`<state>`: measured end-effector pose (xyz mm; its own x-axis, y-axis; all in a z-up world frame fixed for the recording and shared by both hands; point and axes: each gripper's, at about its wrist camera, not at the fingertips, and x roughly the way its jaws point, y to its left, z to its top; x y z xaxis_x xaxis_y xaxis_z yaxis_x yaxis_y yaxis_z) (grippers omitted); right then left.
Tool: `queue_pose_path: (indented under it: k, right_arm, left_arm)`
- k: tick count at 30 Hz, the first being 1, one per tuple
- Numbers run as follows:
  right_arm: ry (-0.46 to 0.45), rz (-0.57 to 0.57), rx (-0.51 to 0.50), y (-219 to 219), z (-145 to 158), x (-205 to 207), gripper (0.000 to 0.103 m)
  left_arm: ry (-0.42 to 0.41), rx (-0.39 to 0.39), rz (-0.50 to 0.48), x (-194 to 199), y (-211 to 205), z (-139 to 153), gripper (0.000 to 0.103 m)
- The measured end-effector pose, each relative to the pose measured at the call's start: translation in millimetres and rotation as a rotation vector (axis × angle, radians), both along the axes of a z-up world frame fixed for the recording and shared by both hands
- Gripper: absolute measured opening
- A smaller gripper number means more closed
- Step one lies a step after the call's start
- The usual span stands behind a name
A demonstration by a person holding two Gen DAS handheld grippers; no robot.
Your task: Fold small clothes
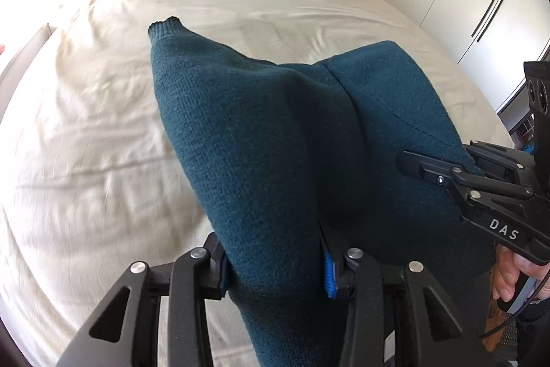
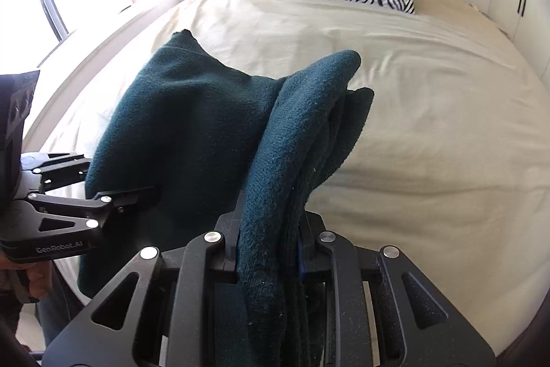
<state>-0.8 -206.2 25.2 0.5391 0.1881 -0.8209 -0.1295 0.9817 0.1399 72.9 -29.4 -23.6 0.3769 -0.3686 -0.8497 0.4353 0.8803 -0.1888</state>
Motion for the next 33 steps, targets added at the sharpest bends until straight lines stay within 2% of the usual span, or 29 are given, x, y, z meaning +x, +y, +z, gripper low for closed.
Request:
queue_pose_path:
  k: [5,7,10,16,18,21,24,26,27,28,29,32,33]
  right_arm:
    - [0.035,-0.009,0.022,18,-37,5,0.02]
    - [0.084,-0.05,0.038,14,-60,15,0.021]
    - [0.134,-0.11,0.191,-5,-87,21,0.023]
    - [0.191,-0.171,0.643,-59,-130,22,0.026]
    - [0.179,-0.175,0.7,-61,-133,11,0.026]
    - [0.169,-0.193,0.704,-64,-130,7,0.027]
    - [0.148,-0.233,0.663,-68,-119,-3,0.033]
    - [0.098,-0.287,0.541,-69,-100,-14,0.045]
    - [0.069,-0.308,0.479,-69,-88,-19,0.051]
    - [0.024,-0.321,0.401,-65,-73,-27,0.051]
    - [-0.026,-0.331,0.315,-59,-57,-36,0.051]
    - [-0.188,-0.331,0.086,-31,-12,-66,0.057]
    - [-0.252,-0.324,0.046,-22,2,-78,0.068]
  left_arm:
    - [0.045,-0.021,0.027,1,19,-32,0.045]
    - [0.048,-0.053,0.042,2,23,-41,0.054]
    - [0.075,-0.131,0.072,1,32,-50,0.064]
    - [0.106,-0.236,0.114,-5,45,-66,0.074]
    - [0.105,-0.25,0.123,-14,50,-65,0.074]
    - [0.091,-0.264,0.145,-19,54,-60,0.074]
    - [0.018,-0.235,0.176,-31,56,-46,0.074]
    - [-0.075,-0.198,0.193,-46,58,-29,0.08]
    - [-0.14,-0.173,0.212,-56,59,-18,0.089]
    - [-0.214,-0.147,0.235,-69,60,-5,0.098]
    - [-0.296,-0.122,0.255,-83,61,8,0.102]
    - [-0.509,-0.042,0.278,-120,53,45,0.103]
    - [-0.566,-0.006,0.293,-132,50,56,0.103]
